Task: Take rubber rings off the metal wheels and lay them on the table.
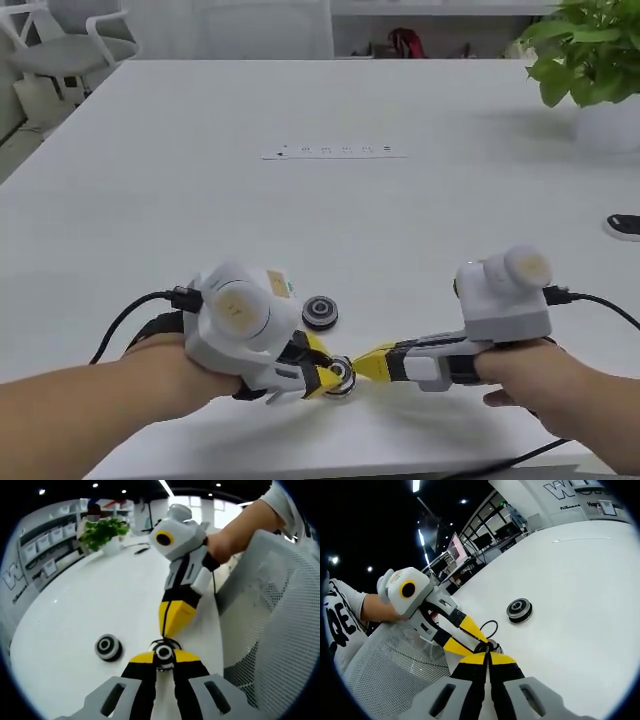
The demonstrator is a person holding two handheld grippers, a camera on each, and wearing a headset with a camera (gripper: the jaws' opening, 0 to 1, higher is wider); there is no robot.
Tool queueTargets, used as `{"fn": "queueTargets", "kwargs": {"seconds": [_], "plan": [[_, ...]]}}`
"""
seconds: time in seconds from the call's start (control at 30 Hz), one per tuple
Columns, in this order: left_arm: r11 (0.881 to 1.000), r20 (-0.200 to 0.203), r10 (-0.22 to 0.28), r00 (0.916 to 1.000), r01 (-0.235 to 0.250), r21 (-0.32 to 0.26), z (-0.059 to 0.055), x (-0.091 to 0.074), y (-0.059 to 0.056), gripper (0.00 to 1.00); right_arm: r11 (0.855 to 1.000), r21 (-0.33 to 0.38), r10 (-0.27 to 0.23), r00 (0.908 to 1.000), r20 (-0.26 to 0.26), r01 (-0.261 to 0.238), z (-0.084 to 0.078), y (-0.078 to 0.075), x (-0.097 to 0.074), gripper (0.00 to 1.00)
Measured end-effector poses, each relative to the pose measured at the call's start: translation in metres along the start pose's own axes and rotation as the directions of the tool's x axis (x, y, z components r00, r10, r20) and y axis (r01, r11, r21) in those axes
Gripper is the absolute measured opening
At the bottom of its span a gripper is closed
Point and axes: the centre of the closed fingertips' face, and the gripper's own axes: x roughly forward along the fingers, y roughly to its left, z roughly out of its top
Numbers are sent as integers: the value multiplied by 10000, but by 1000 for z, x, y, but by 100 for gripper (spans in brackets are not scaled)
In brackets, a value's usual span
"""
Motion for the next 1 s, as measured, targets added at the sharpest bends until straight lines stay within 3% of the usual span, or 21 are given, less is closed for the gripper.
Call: {"fn": "queueTargets", "kwargs": {"seconds": [0.2, 0.27, 0.4, 0.57, 0.87, 1.0], "plan": [[10000, 1, -29, 10000, 29, 34, 0, 0, 0, 12, 9996, 195, 186, 9998, 109, -188, 1, 3, 0, 0], [10000, -1, -22, 10000, 22, 36, 0, 0, 0, 12, 9945, 471, 914, 9951, 383, -932, 6, 18, 2, 0], [10000, 4, -23, 10000, 23, 31, 0, 0, 0, 12, 9974, -379, 614, 9981, -6, -614, 3, 17, 5, 0], [10000, 1, -7, 10000, 7, 24, 0, 0, 1, 12, 9996, -242, 177, 9994, 281, -170, 6, 2, -4, 0], [10000, 6, -18, 10000, 18, 31, 0, 0, 0, 12, 9996, -283, -87, 9999, 85, 90, 2, -1, 0, 0], [10000, 8, -7, 10000, 7, 21, 0, 0, 0, 12, 9995, -270, -149, 9999, -14, 148, 0, -2, 3, 6]]}}
